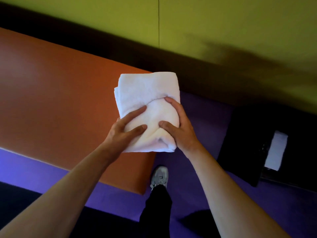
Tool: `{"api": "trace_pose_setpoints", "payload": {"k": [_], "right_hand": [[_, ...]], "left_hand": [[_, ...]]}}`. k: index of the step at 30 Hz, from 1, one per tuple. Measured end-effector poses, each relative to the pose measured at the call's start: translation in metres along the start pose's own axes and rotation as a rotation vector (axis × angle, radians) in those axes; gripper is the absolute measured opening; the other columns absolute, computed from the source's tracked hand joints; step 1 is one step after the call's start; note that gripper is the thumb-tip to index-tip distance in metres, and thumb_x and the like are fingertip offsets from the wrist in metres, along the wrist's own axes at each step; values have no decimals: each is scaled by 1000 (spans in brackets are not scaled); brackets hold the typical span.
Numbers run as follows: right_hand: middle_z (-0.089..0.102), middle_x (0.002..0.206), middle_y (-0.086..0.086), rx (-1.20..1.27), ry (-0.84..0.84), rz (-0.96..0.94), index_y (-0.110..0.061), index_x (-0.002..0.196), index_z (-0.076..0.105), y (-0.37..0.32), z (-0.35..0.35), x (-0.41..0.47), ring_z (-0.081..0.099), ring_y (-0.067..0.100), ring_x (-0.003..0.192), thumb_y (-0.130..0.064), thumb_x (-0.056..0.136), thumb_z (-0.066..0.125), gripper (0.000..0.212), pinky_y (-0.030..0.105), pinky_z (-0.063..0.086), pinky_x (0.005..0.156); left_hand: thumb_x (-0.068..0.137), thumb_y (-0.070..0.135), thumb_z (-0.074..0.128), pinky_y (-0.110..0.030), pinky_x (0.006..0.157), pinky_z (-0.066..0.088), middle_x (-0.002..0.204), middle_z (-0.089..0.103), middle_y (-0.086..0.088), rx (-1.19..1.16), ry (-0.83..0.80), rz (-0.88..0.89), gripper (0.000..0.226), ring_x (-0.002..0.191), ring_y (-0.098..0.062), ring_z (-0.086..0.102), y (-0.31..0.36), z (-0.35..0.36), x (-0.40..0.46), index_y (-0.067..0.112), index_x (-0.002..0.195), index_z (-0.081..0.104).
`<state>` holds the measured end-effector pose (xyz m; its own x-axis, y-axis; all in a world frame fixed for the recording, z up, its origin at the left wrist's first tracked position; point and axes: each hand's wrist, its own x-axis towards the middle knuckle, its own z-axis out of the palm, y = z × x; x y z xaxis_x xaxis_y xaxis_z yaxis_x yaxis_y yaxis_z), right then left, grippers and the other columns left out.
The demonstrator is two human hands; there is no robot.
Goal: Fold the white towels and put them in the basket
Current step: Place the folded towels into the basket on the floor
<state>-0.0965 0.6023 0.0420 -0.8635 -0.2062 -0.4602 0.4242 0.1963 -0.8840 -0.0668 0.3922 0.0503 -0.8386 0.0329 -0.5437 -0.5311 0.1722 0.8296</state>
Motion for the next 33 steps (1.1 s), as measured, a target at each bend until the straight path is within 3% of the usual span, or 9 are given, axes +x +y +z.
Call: {"api": "trace_pose_setpoints", "payload": {"k": [4, 7, 13, 19, 25, 28, 33], "right_hand": [[47, 143, -13, 75, 20, -38, -52, 132, 52, 3, -33, -17, 51, 8, 127, -20, 79, 71, 65, 41, 51, 102], [51, 140, -17, 122, 53, -62, -50, 132, 53, 8, -74, -37, 53, 8, 126, -21, 77, 70, 64, 42, 52, 101], [52, 140, -17, 232, 114, -65, -43, 138, 49, 36, -195, -90, 53, 14, 128, -13, 85, 70, 64, 50, 53, 99], [55, 137, -19, 319, 214, -16, -39, 137, 52, 97, -330, -156, 55, 5, 124, -1, 90, 66, 62, 31, 54, 95], [58, 127, -30, 291, 317, 61, -44, 134, 53, 175, -453, -218, 56, -6, 116, -8, 87, 69, 62, 20, 52, 90], [56, 131, -27, 280, 366, 101, -48, 133, 53, 218, -510, -239, 56, -2, 118, -18, 80, 70, 64, 30, 53, 97], [56, 136, -18, 285, 417, 131, -50, 135, 52, 294, -592, -244, 55, 11, 125, -12, 85, 69, 64, 44, 52, 101]], "left_hand": [[89, 18, 72, -25, 95, 54, 128, 67, 17, -104, 15, -32, 48, 118, -3, 63, 14, 43, -13, 45, 128, 65], [89, 15, 73, -19, 85, 55, 121, 70, 21, -122, 8, -14, 48, 112, -1, 65, 30, 85, -17, 43, 127, 66], [88, 19, 74, -25, 95, 53, 126, 68, 14, -87, -83, 17, 47, 118, -4, 63, 58, 212, -21, 45, 126, 66], [86, 24, 75, -15, 84, 53, 127, 66, 13, -19, -162, 13, 46, 114, 0, 63, 57, 373, -28, 48, 124, 66], [86, 24, 75, -14, 83, 54, 128, 65, 19, 28, -282, -44, 46, 113, 5, 62, 34, 525, -27, 50, 123, 66], [86, 23, 75, -19, 87, 55, 131, 64, 18, 13, -343, -68, 46, 116, 1, 63, 19, 596, -21, 46, 126, 66], [88, 19, 75, -27, 95, 55, 131, 65, 13, 46, -413, -67, 46, 119, -4, 63, -16, 699, 14, 45, 126, 66]]}}
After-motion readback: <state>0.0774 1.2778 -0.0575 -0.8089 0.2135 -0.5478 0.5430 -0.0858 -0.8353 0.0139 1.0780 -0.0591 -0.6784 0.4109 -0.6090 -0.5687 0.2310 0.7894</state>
